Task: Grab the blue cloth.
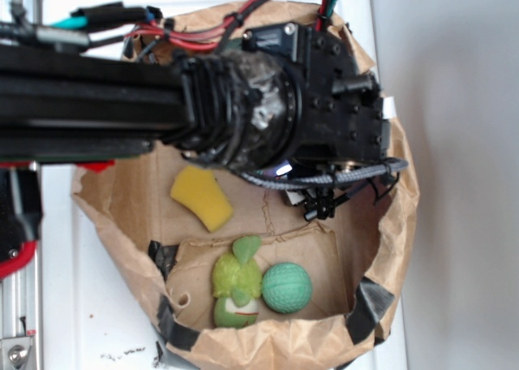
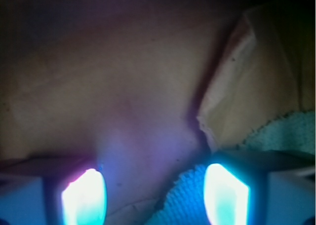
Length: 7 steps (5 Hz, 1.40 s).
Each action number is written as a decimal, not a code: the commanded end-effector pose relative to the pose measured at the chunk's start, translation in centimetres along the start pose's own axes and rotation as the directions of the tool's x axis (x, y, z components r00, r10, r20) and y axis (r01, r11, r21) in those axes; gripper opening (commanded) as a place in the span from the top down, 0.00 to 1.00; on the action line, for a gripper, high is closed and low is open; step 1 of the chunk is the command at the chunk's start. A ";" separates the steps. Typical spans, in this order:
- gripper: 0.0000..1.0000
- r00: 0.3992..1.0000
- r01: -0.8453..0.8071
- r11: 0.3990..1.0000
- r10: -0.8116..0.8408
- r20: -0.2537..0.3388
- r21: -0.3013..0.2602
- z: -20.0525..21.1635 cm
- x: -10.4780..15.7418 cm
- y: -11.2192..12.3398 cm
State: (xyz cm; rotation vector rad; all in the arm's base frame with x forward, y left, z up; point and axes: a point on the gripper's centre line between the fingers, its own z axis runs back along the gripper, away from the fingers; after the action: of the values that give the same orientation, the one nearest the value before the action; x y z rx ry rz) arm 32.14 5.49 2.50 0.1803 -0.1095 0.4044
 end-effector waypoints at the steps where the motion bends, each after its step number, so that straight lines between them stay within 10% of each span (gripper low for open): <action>1: 1.00 0.999 0.038 0.999 -0.037 0.028 -0.033 1.3 0.1 0.6; 5: 1.00 0.998 -0.019 0.965 0.033 0.047 -0.260 8.0 1.1 4.0; 6: 0.08 0.997 -0.011 0.964 0.030 0.068 -0.267 8.3 -0.2 5.0; 7: 0.00 0.998 0.000 0.965 0.016 0.059 -0.262 7.0 -1.1 6.0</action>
State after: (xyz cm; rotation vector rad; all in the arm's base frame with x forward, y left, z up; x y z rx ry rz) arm 28.20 7.68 8.63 -0.0779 -0.1674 0.3785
